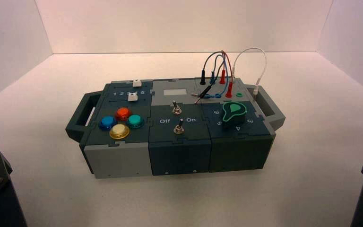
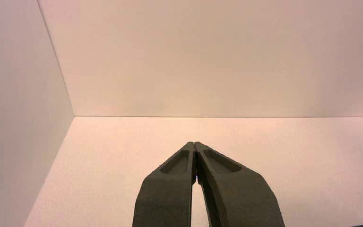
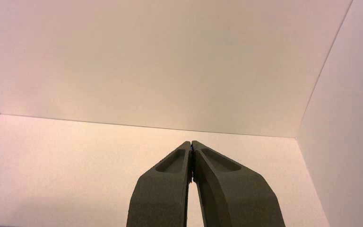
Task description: Flip the top switch on with the right gripper.
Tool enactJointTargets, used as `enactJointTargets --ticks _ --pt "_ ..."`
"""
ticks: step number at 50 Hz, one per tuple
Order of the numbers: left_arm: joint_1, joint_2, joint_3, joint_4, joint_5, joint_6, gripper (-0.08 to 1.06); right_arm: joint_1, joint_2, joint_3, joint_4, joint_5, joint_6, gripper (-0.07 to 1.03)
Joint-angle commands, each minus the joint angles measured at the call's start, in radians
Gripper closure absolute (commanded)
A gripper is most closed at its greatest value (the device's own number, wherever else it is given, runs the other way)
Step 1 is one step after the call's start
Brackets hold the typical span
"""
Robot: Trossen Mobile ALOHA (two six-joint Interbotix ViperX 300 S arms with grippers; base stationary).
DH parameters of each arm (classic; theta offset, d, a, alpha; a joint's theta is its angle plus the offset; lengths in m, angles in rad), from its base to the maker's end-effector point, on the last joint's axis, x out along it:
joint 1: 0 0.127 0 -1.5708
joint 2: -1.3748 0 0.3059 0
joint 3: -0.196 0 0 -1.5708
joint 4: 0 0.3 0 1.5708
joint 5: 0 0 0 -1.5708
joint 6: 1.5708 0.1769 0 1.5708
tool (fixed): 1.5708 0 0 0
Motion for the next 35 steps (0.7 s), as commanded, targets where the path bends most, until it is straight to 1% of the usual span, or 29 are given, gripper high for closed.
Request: enactJointTargets --ticks 1,16,20,25,30,31,32,33,34,35 --pt "-0.005 -0.002 -0.017 0.002 -0.006 0.006 1.01 -0.003 0.006 -0.020 0.003 -0.008 0.002 0.99" --pt "-0.008 -0.008 -0.018 0.002 -0.003 0.006 1.01 0.003 0.011 -0.015 0.009 -0.006 0.003 0.99" --pt "-0.029 0.002 -0.021 0.002 0.018 0.006 1.01 0.008 0.015 -0.018 0.017 0.005 0.003 0.99" --pt "-0.064 0.023 -0.035 0.002 0.092 0.006 1.01 0.009 0.021 -0.025 0.029 0.023 0.003 0.99" --pt "-0.086 0.037 -0.049 0.003 0.140 0.005 1.01 0.011 0.028 -0.026 0.037 0.032 0.003 0.99" --pt "-0.095 0.046 -0.055 0.002 0.161 0.005 1.01 0.012 0.029 -0.026 0.040 0.037 0.003 0.99" --pt "-0.104 0.054 -0.060 0.002 0.186 0.003 1.01 0.014 0.032 -0.028 0.043 0.043 0.003 0.99" --pt "-0.124 0.077 -0.072 -0.003 0.249 0.000 1.01 0.021 0.037 -0.034 0.051 0.058 0.003 0.99" --pt "-0.138 0.109 -0.077 -0.005 0.319 -0.003 1.01 0.044 0.048 -0.040 0.066 0.074 0.003 0.99" --pt "-0.140 0.126 -0.078 -0.008 0.354 -0.005 1.01 0.063 0.054 -0.044 0.075 0.086 0.003 0.99"
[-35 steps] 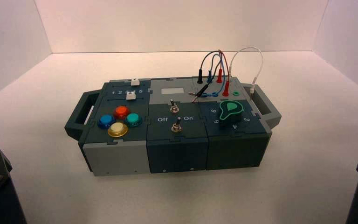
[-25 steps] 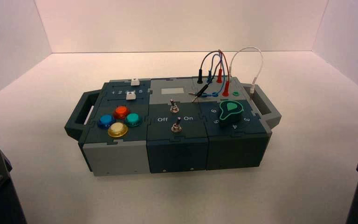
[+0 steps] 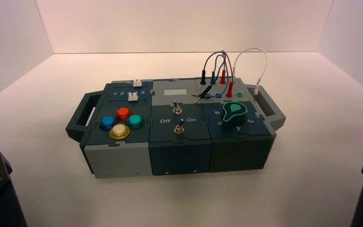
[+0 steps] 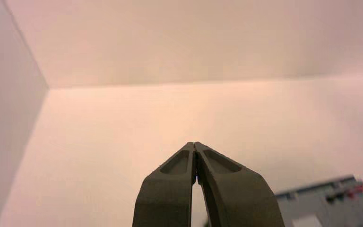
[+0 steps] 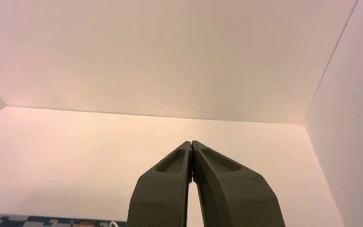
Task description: Flip the top switch on with the right gripper.
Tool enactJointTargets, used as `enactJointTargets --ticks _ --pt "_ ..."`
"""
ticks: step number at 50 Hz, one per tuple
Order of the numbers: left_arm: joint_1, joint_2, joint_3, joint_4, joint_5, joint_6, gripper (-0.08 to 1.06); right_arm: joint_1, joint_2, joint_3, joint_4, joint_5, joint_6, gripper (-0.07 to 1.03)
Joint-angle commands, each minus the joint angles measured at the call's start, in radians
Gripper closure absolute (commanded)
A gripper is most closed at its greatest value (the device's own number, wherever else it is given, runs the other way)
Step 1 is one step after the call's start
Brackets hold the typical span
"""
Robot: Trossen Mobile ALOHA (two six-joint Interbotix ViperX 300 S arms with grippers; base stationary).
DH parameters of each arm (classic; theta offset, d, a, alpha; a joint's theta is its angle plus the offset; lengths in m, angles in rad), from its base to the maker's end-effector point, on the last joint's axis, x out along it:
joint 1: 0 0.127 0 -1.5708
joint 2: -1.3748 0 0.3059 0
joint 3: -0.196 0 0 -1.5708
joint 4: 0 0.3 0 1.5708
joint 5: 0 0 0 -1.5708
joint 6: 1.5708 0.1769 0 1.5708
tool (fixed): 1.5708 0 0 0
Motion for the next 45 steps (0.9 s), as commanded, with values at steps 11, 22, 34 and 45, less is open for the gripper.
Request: enactJointTargets --ticks 11,22,34,45 --pt "-0.052 0.202 -0.084 -0.032 0.408 -0.021 1.01 0.207 0.100 -0.092 0.063 0.179 0.003 0.99" --pt "-0.075 0.305 -0.094 -0.069 0.517 -0.023 1.01 0.319 0.166 -0.118 0.080 0.252 0.009 0.99" --pt "-0.118 0.387 -0.060 -0.107 0.503 -0.029 1.01 0.417 0.279 -0.149 0.115 0.316 0.014 0.99" --pt "-0.118 0.437 -0.026 -0.114 0.446 -0.031 1.01 0.492 0.362 -0.178 0.198 0.327 0.031 0.99"
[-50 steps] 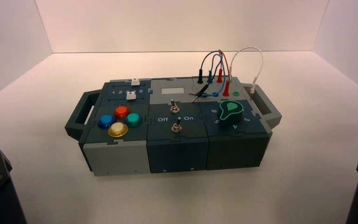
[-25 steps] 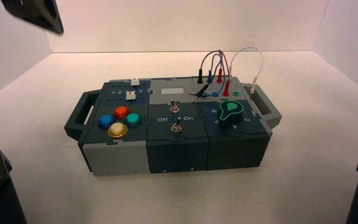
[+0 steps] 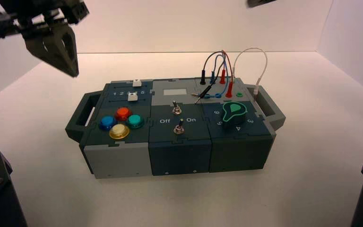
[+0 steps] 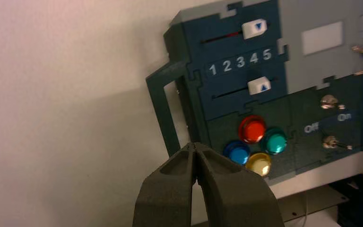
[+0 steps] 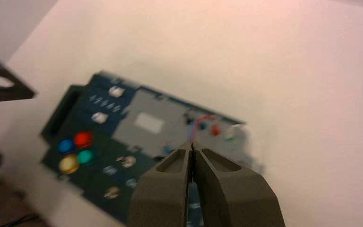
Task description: Flip the top switch on with the right gripper.
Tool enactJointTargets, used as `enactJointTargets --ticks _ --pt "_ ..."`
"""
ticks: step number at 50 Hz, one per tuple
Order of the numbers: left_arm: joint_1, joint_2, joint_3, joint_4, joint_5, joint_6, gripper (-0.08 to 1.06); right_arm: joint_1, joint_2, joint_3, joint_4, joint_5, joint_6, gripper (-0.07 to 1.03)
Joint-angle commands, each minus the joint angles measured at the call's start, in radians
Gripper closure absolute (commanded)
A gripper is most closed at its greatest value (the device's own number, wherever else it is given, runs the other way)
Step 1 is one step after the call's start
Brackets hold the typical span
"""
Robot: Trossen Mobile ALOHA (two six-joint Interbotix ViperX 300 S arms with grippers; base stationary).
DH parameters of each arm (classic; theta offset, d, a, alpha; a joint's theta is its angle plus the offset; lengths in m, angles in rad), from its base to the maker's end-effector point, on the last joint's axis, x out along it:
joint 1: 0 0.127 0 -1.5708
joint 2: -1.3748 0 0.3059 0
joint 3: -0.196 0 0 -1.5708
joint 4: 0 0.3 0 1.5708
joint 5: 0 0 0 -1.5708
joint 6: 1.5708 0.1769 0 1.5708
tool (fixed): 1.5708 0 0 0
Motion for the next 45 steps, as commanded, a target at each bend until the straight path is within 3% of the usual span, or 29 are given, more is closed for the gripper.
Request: enactJointTargets --ticks 1,11,20,34,45 --pt "-0.002 0.018 -0.002 -0.005 -0.028 -0.008 1.01 0.029 0.029 -0.043 0.043 -0.003 0.008 0.99" --pt "-0.002 0.066 -0.009 -0.006 -0.051 -0.052 1.01 0.048 0.089 -0.057 0.107 0.003 0.008 0.99" --pt "-0.002 0.104 -0.021 -0.012 -0.071 -0.083 1.01 0.057 0.141 -0.061 0.138 0.003 0.008 0.99" --pt "-0.002 0.156 -0.028 -0.044 -0.144 -0.086 1.01 0.098 0.233 -0.103 0.172 0.003 0.008 0.99" --pt "-0.002 0.219 -0.026 -0.046 -0.190 -0.087 1.01 0.132 0.307 -0.150 0.196 0.003 0.009 0.99"
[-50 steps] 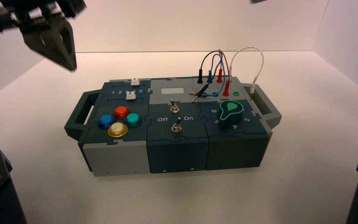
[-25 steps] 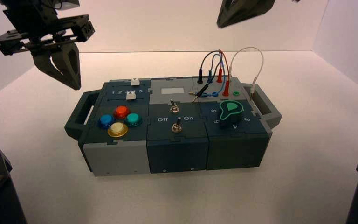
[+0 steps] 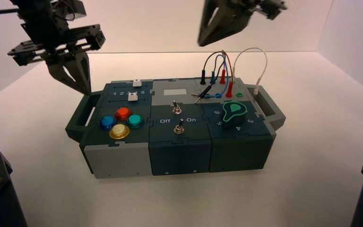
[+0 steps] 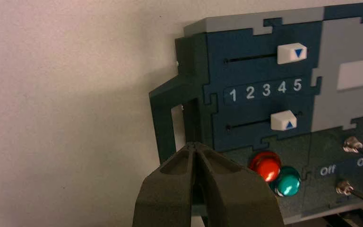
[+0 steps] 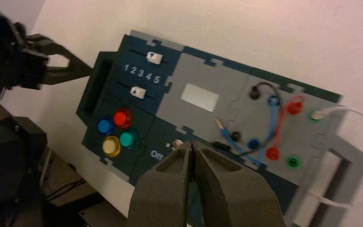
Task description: Flip the top switch on with the right gripper.
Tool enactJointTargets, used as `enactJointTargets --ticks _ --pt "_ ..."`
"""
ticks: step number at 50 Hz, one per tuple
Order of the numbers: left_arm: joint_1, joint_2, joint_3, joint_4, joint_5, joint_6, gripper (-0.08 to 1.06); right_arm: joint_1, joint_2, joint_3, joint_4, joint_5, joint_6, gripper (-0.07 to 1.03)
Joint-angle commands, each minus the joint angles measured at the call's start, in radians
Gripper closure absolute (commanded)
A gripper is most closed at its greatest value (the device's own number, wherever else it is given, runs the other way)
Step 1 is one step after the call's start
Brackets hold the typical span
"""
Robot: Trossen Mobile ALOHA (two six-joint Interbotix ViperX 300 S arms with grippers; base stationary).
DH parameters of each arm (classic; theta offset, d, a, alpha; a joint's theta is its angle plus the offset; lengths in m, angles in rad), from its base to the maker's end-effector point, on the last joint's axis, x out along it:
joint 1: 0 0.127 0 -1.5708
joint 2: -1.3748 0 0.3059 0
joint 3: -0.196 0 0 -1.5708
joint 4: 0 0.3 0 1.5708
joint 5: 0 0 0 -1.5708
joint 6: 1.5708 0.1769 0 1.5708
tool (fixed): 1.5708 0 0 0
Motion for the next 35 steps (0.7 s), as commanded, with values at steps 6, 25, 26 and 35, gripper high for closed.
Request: enactJointTargets --ticks 6,25,26,35 --pt "-0.005 0.049 -0.017 -0.003 -0.048 -0.005 1.01 0.018 0.035 -0.060 0.021 -0.005 0.006 0.99" --pt "-0.041 0.141 -0.015 -0.003 -0.104 -0.005 1.01 0.043 0.094 -0.077 0.051 -0.005 0.006 0.99" --pt "-0.041 0.143 -0.015 -0.003 -0.107 -0.005 1.01 0.046 0.100 -0.077 0.057 -0.005 0.006 0.99" --pt "-0.046 0.169 -0.014 -0.003 -0.124 -0.003 1.01 0.091 0.167 -0.094 0.078 -0.005 0.006 0.99"
